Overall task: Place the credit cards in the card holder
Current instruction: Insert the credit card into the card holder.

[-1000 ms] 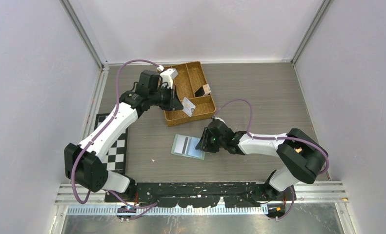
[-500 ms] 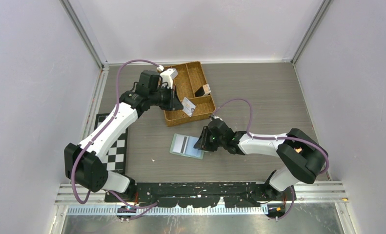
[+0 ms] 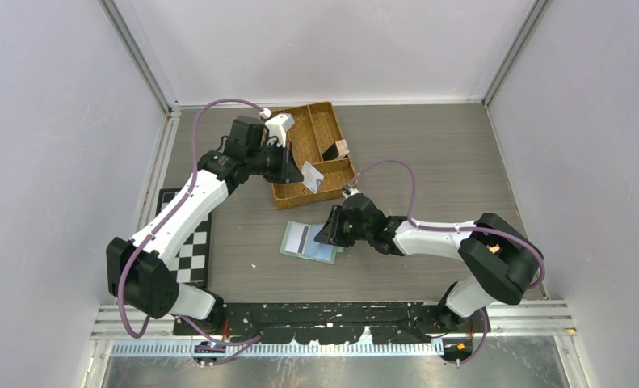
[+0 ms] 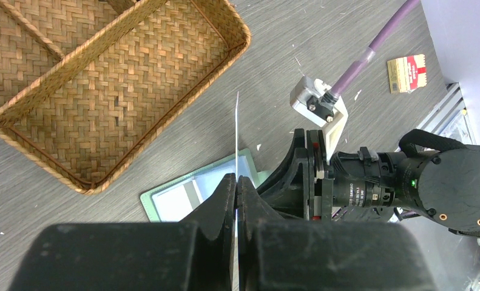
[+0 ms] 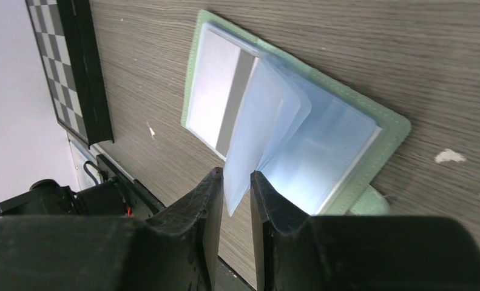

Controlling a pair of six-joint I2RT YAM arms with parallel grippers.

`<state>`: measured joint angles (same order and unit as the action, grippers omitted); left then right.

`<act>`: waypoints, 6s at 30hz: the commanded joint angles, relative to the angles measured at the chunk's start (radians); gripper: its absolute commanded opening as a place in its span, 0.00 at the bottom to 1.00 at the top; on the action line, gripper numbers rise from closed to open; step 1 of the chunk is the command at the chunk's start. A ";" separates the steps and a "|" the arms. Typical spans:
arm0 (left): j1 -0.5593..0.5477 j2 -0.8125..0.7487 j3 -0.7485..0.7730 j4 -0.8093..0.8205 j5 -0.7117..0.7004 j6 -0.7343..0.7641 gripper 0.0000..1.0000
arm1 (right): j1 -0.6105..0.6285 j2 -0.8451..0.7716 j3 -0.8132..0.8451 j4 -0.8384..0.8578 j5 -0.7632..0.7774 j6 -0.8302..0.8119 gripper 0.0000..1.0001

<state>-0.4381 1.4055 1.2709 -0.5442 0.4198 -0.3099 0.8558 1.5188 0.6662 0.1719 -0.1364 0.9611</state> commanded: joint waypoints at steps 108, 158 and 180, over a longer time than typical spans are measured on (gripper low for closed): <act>-0.008 -0.068 -0.552 0.279 -0.129 -0.131 0.60 | -0.060 0.183 -0.261 0.750 -0.078 0.112 0.01; -0.008 0.093 -0.527 0.230 -0.033 -0.090 0.19 | 0.010 0.456 -0.220 0.964 0.074 0.281 0.01; -0.008 0.012 -0.523 0.201 0.022 -0.106 0.32 | 0.050 0.062 -0.152 0.247 0.297 0.097 0.41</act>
<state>-0.4431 1.4658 0.7284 -0.3267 0.4133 -0.4129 0.8951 1.6730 0.4652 0.7025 0.0433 1.1591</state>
